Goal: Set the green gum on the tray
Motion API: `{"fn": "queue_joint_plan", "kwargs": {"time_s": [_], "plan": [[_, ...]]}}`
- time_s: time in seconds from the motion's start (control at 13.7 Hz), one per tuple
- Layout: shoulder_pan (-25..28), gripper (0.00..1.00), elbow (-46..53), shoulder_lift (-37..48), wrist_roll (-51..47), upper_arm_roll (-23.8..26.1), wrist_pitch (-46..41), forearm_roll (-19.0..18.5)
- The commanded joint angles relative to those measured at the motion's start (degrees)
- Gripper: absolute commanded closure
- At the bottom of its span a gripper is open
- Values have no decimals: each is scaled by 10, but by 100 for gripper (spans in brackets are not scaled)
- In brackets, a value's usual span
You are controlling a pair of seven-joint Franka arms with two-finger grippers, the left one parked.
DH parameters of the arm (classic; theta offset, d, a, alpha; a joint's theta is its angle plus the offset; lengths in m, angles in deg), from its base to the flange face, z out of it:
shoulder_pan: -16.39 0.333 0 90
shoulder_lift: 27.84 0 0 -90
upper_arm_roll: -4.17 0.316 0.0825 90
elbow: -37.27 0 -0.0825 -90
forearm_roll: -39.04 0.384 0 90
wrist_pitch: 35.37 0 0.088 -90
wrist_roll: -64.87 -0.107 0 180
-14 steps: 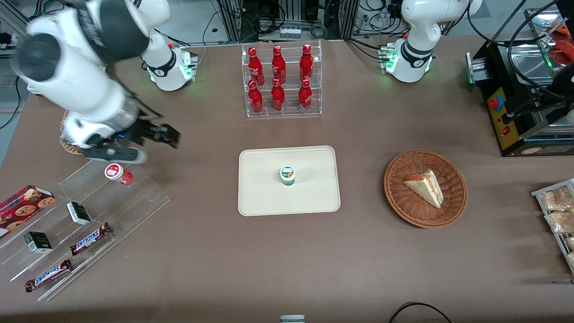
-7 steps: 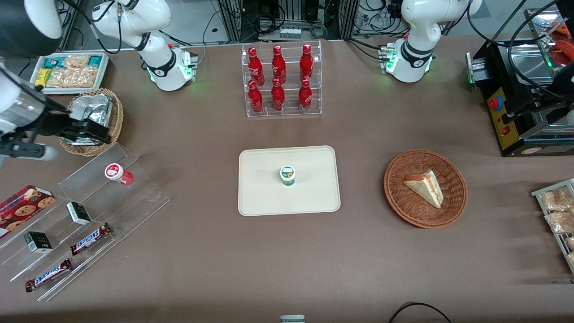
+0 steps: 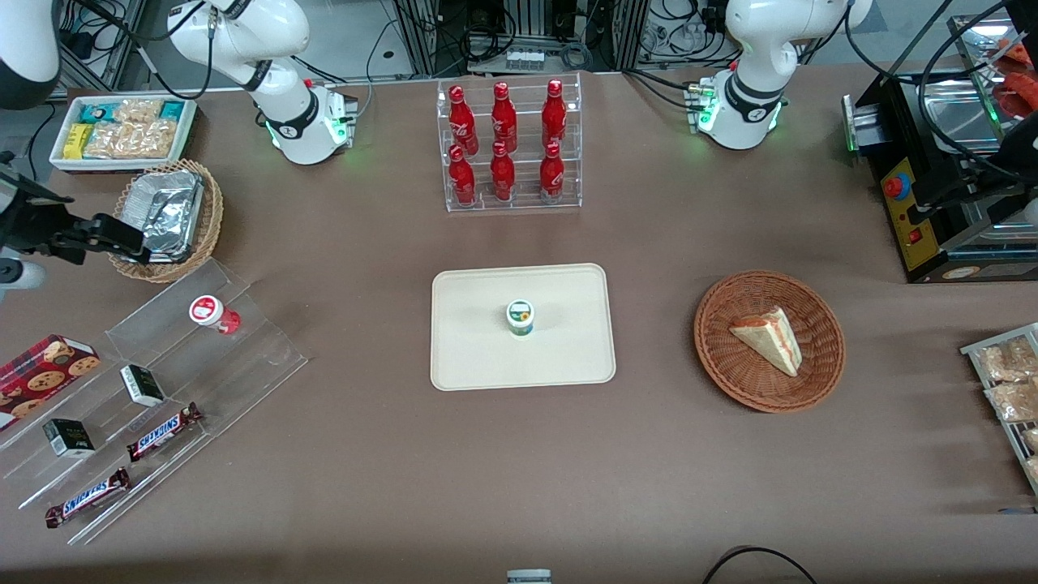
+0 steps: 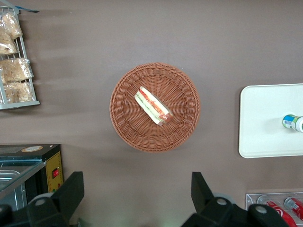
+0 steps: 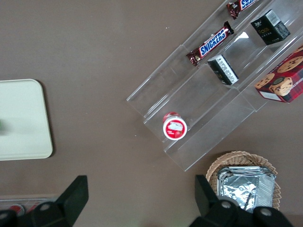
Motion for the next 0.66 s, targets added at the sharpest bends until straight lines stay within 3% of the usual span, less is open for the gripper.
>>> {"fn": "queue_joint_plan", "kwargs": {"time_s": [0.0,0.59], "plan": [[-16,0,5,-2,14,7,4,-8],[-14,0,7,-7,12,19,-1,-7]]}}
